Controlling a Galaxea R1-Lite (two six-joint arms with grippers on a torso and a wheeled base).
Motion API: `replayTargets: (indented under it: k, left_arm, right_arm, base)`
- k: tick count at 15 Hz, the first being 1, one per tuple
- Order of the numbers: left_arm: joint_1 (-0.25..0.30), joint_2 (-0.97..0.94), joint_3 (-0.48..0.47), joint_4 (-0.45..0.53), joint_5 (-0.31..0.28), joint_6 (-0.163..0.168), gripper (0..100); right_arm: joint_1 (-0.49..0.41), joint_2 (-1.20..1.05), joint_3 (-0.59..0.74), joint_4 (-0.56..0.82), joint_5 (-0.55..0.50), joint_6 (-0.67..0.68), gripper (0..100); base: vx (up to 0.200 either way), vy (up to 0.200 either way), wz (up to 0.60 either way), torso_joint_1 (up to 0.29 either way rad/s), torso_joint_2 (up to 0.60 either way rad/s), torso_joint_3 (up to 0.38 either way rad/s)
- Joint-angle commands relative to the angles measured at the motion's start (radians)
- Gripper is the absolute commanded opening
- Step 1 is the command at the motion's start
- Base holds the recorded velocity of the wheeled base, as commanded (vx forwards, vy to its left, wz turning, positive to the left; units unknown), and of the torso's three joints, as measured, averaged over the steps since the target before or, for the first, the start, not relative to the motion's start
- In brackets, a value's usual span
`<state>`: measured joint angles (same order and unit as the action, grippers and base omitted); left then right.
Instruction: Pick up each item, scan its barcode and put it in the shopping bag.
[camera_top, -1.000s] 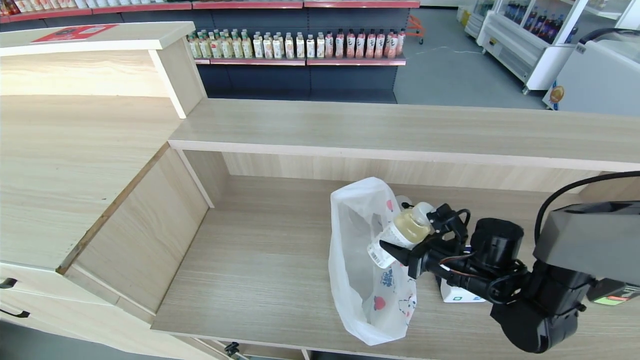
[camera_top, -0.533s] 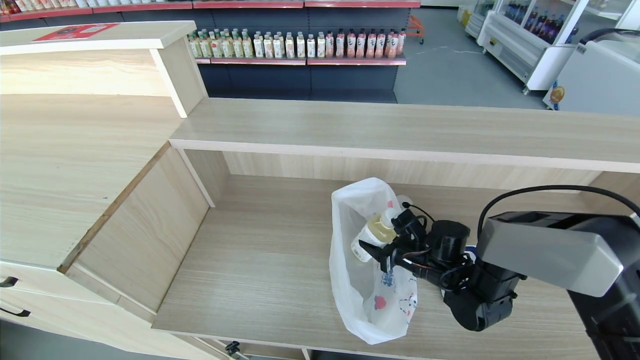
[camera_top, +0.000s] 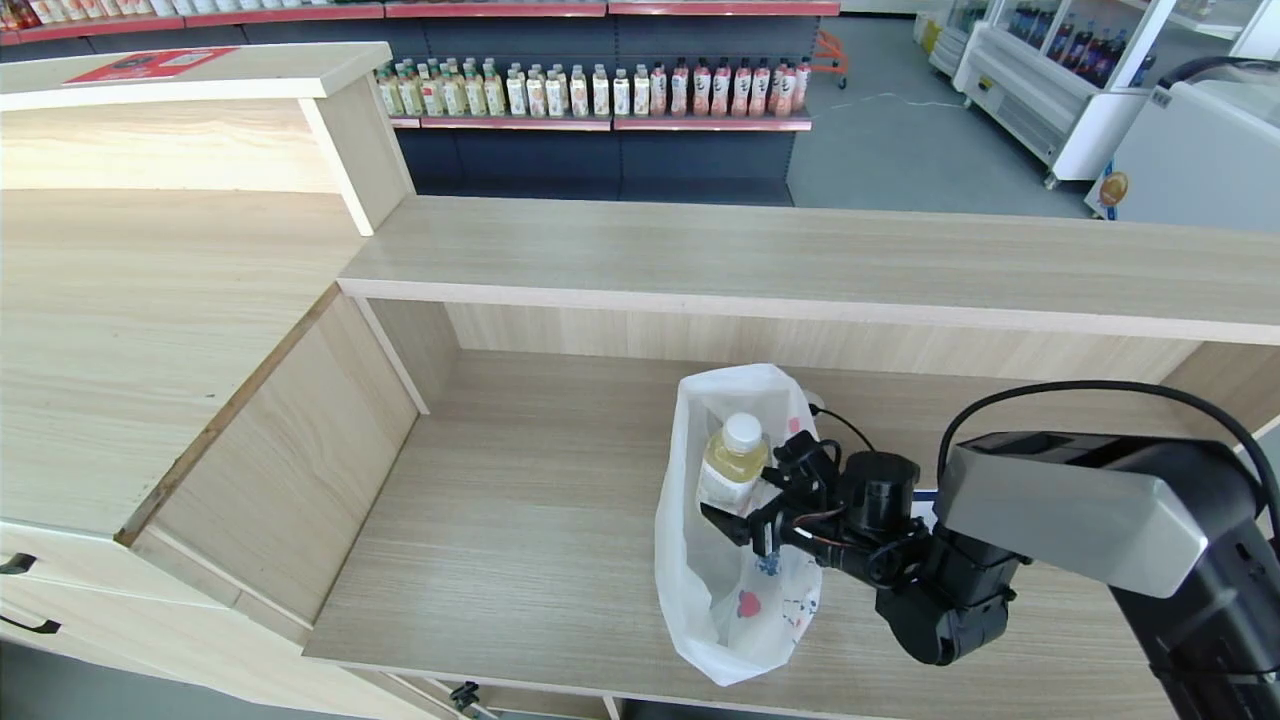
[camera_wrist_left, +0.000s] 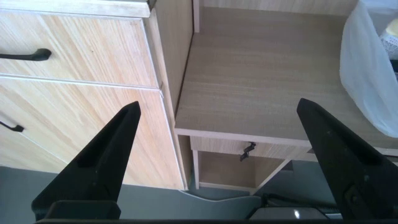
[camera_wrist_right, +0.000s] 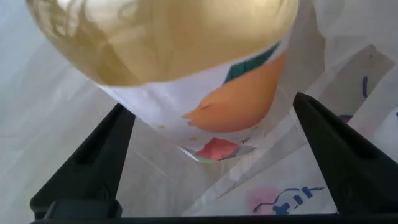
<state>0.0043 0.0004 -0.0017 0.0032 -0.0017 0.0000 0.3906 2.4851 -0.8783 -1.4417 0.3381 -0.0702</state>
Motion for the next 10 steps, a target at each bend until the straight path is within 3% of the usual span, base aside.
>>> replayTargets:
  k: [1, 6, 10]
  left_arm:
    - [0.0, 0.0, 0.0, 0.0, 0.0, 0.0, 100]
    - [0.0, 0.0, 0.0, 0.0, 0.0, 0.0, 100]
    - [0.0, 0.0, 0.0, 0.0, 0.0, 0.0, 100]
  right_arm:
    - [0.005, -0.103, 0.016, 0.012, -0.001, 0.063, 100]
    - [-0.044, -0.33, 0.116, 0.078, -0.008, 0.135, 100]
    - [-0.194, -0.693, 0.228, 0.412, -0.093, 0.133, 100]
  base:
    - [0.0, 0.0, 0.0, 0.0, 0.0, 0.0]
    - [0.0, 0.0, 0.0, 0.0, 0.0, 0.0]
    - [0.0, 0.0, 0.0, 0.0, 0.0, 0.0]
